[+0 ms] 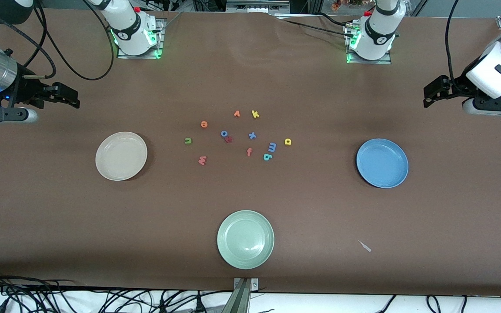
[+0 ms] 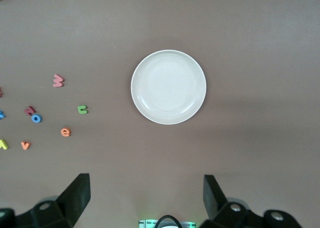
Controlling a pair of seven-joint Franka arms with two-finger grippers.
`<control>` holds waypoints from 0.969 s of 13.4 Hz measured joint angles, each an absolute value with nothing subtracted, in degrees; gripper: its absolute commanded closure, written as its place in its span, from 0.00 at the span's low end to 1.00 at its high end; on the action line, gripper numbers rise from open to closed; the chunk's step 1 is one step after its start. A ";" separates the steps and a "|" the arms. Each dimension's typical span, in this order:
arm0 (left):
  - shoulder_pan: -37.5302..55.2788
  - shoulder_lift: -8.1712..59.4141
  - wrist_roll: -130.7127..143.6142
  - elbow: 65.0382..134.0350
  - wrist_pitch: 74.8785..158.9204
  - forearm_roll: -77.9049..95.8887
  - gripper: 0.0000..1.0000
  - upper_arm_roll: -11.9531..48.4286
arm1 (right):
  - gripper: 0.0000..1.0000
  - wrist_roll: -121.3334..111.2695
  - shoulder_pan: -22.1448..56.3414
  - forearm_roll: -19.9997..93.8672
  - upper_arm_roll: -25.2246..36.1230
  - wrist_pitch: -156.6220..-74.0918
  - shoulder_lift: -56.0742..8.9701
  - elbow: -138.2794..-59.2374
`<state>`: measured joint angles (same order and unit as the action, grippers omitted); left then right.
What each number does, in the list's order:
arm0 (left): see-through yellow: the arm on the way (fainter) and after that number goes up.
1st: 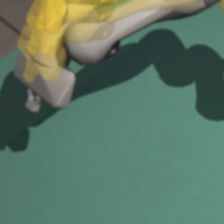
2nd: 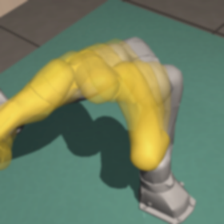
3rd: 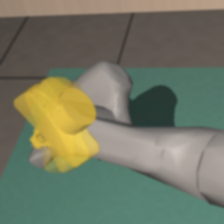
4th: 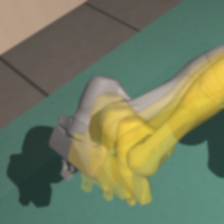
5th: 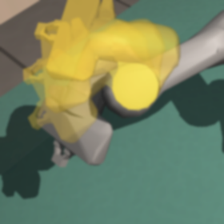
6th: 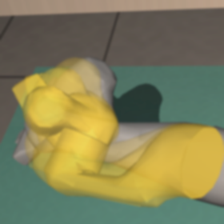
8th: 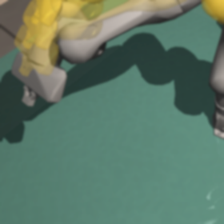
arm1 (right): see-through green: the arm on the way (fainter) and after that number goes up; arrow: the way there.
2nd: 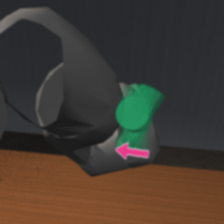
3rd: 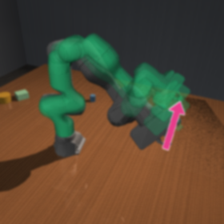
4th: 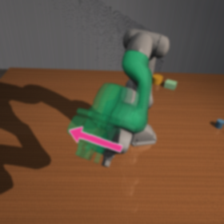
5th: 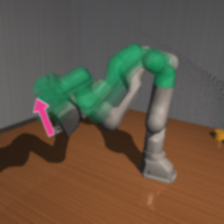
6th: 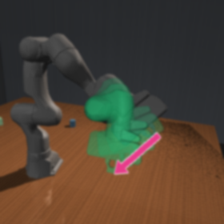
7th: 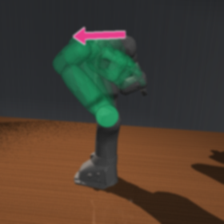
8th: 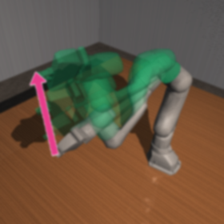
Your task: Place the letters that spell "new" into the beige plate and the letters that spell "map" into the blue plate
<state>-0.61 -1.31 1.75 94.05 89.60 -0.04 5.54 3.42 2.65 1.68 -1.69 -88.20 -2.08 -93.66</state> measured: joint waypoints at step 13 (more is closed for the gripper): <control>-0.54 -1.31 1.75 93.99 88.78 -0.04 0.00 5.78 | 0.00 3.42 2.78 2.05 -1.09 -88.15 -2.23 -93.66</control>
